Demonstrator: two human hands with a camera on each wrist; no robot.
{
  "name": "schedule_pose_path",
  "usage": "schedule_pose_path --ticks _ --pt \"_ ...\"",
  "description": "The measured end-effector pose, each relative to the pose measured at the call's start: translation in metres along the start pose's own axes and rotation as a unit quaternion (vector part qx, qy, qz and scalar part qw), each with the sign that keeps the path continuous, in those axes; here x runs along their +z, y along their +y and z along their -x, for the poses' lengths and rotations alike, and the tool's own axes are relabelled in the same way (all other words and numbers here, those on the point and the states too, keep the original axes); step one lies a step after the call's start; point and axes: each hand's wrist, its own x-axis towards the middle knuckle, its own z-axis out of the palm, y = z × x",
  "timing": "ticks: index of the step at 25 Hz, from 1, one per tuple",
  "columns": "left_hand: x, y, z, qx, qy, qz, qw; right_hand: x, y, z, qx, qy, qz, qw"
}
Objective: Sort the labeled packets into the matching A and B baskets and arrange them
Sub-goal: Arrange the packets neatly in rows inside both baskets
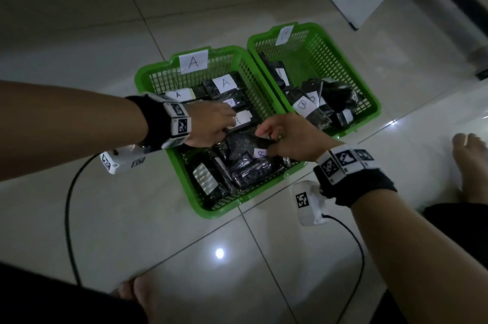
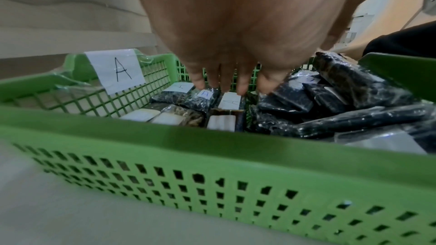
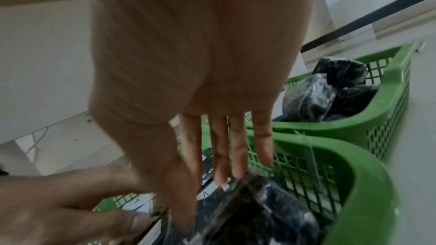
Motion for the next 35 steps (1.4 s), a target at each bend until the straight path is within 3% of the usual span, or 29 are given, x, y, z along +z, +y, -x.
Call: schedule_pose_path --ticks 2,5,9,11,12,15,18,21,24,29,35 --pt "-0.006 0.006 0.001 0.008 0.075 0.090 0.993 0.003 0.001 0.010 0.004 -0.069 0.055 0.996" --pt "-0.019 0.021 -0.001 -0.033 0.050 0.280 0.958 0.003 0.004 0.014 0.014 -0.061 0.024 0.998" --pt "-0.023 0.025 -0.003 -0.069 -0.080 0.561 0.821 -0.014 0.007 0.008 -0.017 0.010 -0.135 0.991" --pt "-0.018 0.020 -0.001 -0.062 -0.088 0.621 0.777 -0.010 0.004 0.004 -0.042 0.047 -0.132 0.989" --pt "-0.016 0.014 0.001 -0.070 -0.046 0.610 0.788 -0.006 0.002 -0.001 -0.047 0.066 -0.121 0.989" --pt "-0.014 -0.011 0.009 -0.117 0.128 0.466 0.868 0.008 0.001 -0.013 -0.036 0.138 -0.155 0.977" --pt "-0.015 -0.026 0.018 -0.143 0.196 0.385 0.891 0.016 -0.006 -0.026 -0.035 0.219 -0.151 0.963" --pt "-0.015 -0.037 0.022 -0.134 0.218 0.292 0.922 0.015 -0.025 -0.038 -0.053 0.237 -0.131 0.961" --pt "-0.023 -0.056 0.028 -0.141 0.214 0.268 0.929 0.010 -0.042 -0.048 -0.067 0.230 -0.118 0.964" --pt "-0.040 -0.079 0.041 -0.206 0.133 0.171 0.954 0.004 -0.073 -0.091 -0.042 0.214 0.039 0.975" --pt "-0.041 -0.101 0.054 -0.247 0.207 0.173 0.931 0.010 -0.102 -0.146 -0.005 0.145 -0.023 0.989"
